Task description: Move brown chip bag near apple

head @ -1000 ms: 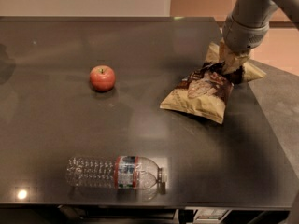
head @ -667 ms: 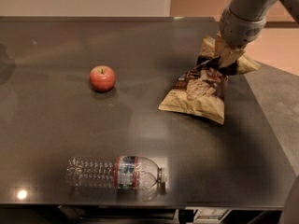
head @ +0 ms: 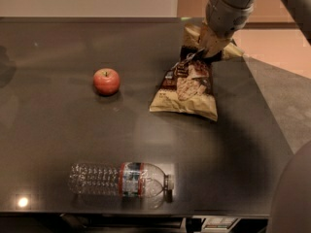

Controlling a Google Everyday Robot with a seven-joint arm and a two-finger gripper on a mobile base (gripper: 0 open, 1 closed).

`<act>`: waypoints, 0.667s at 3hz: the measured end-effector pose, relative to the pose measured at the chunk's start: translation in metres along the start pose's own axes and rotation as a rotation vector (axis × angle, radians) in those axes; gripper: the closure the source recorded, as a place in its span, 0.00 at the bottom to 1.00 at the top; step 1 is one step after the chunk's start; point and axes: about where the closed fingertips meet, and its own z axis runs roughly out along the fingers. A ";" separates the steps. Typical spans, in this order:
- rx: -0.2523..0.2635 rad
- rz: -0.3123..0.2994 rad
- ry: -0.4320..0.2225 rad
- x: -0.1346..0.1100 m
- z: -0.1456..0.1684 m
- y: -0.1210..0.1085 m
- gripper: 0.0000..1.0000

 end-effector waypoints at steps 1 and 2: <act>0.010 -0.047 -0.058 -0.028 0.003 -0.022 1.00; 0.012 -0.087 -0.110 -0.054 0.008 -0.039 1.00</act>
Offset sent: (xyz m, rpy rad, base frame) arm 0.0067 0.0937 0.0155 0.1032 0.0734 0.1835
